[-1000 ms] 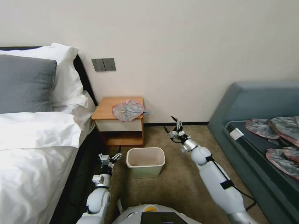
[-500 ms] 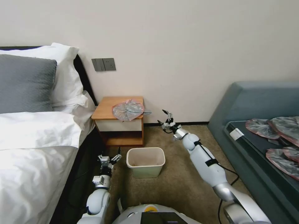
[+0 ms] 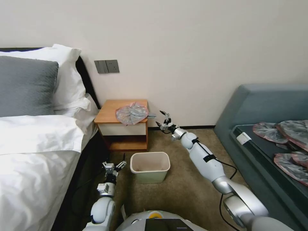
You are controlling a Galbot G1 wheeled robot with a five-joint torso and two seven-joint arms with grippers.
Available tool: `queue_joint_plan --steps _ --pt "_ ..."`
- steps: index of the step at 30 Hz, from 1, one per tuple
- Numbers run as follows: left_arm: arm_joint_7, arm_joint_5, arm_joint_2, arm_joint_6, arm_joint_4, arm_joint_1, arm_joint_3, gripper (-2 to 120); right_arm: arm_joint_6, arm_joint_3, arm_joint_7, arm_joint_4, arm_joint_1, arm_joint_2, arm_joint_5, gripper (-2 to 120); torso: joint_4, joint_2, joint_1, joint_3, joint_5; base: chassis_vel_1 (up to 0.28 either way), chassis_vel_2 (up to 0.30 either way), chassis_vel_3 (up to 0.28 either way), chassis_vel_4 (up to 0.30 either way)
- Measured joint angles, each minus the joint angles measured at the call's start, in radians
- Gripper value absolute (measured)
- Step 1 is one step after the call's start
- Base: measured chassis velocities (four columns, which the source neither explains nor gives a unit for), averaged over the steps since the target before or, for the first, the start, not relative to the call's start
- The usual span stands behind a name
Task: Pick up the garbage bag from the table and place it over the trash can.
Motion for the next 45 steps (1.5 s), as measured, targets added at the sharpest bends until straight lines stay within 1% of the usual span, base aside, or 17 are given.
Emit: queue_joint_plan --steps 9,12,14,15,18,20,21,24,26,27,30,32,34,35,38,41,45 --pt "-0.001 0.0 -0.008 -0.003 0.008 -0.006 0.007 98 0.001 -0.07 0.015 -0.06 0.072 0.031 -0.018 100 0.0001 0.0 0.0 0.0 0.0 0.0 0.0 0.0 0.0" --pt "-0.002 -0.001 -0.009 -0.004 0.012 -0.007 0.009 98 0.004 -0.08 0.016 -0.073 0.085 0.038 -0.03 92 0.0002 0.0 0.0 0.0 0.0 0.0 0.0 0.0 0.0" --pt "-0.004 -0.001 -0.006 -0.006 0.012 -0.006 0.009 98 0.01 -0.086 0.016 -0.081 0.091 0.04 -0.034 82 0.0001 0.0 0.0 0.0 0.0001 0.0 0.0 0.0 0.0" --pt "-0.004 -0.001 -0.006 -0.006 0.012 -0.006 0.009 98 0.01 -0.086 0.016 -0.081 0.091 0.04 -0.034 82 0.0001 0.0 0.0 0.0 0.0001 0.0 0.0 0.0 0.0" --pt "-0.007 -0.003 -0.001 -0.006 0.012 -0.006 0.007 98 0.012 -0.088 0.015 -0.083 0.092 0.038 -0.035 67 0.0 0.0 0.0 0.0 0.0001 0.0 0.0 0.0 0.0" --pt "-0.007 -0.003 -0.001 -0.006 0.012 -0.007 0.007 98 0.012 -0.088 0.015 -0.083 0.092 0.038 -0.035 64 0.0 0.0 0.0 0.0 0.0001 0.0 0.0 0.0 0.0" --pt "-0.008 -0.003 -0.001 -0.006 0.012 -0.007 0.007 98 0.012 -0.088 0.014 -0.082 0.092 0.038 -0.035 57 0.0 0.0 0.0 0.0 0.0002 0.0 0.0 0.0 0.0" --pt "-0.008 -0.003 -0.003 -0.006 0.012 -0.007 0.009 98 0.012 -0.089 0.013 -0.081 0.092 0.038 -0.035 50 0.0 0.0 0.0 0.0 0.0002 0.0 0.0 0.0 0.0" --pt "-0.009 -0.003 -0.005 -0.006 0.012 -0.007 0.011 98 0.012 -0.088 0.013 -0.08 0.091 0.038 -0.035 37 0.0 0.0 0.0 0.0 0.0001 0.0 0.0 0.0 0.0" --pt "-0.009 -0.003 -0.005 -0.006 0.012 -0.007 0.011 98 0.012 -0.088 0.013 -0.08 0.091 0.038 -0.035 37 0.0 0.0 0.0 0.0 0.0001 0.0 0.0 0.0 0.0" --pt "-0.009 -0.001 -0.006 -0.006 0.012 -0.005 0.011 98 0.014 -0.087 0.013 -0.08 0.088 0.039 -0.036 24 0.0 0.0 0.0 0.0 0.0002 0.0 0.0 0.0 0.0" --pt "-0.01 -0.001 -0.006 -0.007 0.012 -0.004 0.01 98 0.014 -0.086 0.013 -0.079 0.088 0.04 -0.035 21 0.0 0.0 0.0 0.0 0.0001 0.0 0.0 0.0 0.0" --pt "-0.011 0.0 -0.006 -0.009 0.01 -0.001 0.008 98 0.014 -0.085 0.013 -0.078 0.087 0.042 -0.035 14 0.0 0.0 0.0 0.0 0.0001 0.0 0.0 0.0 0.0" --pt "-0.012 0.0 -0.006 -0.01 0.008 0.001 0.006 98 0.014 -0.085 0.013 -0.075 0.086 0.043 -0.035 6 0.0 0.0 0.0 0.0 0.0002 0.0 0.0 0.0 0.0" --pt "-0.015 0.0 -0.005 -0.011 0.004 0.003 0.004 98 0.014 -0.084 0.013 -0.073 0.087 0.045 -0.033 0 0.0 0.0 0.0 0.0 0.0001 0.0 0.0 0.0 0.0" --pt "-0.017 -0.003 -0.005 -0.011 0.001 0.005 0.003 98 0.012 -0.08 0.013 -0.065 0.083 0.048 -0.027 0 0.0002 0.0 0.0 0.0 0.0001 0.0 0.0 0.0 0.0" --pt "-0.022 -0.011 -0.003 -0.011 0.002 0.008 -0.004 98 -0.057 -0.088 0.003 0.025 0.047 0.026 0.057 0 0.0002 0.0 0.0 0.0 0.0002 0.0 0.0 0.0 0.0"
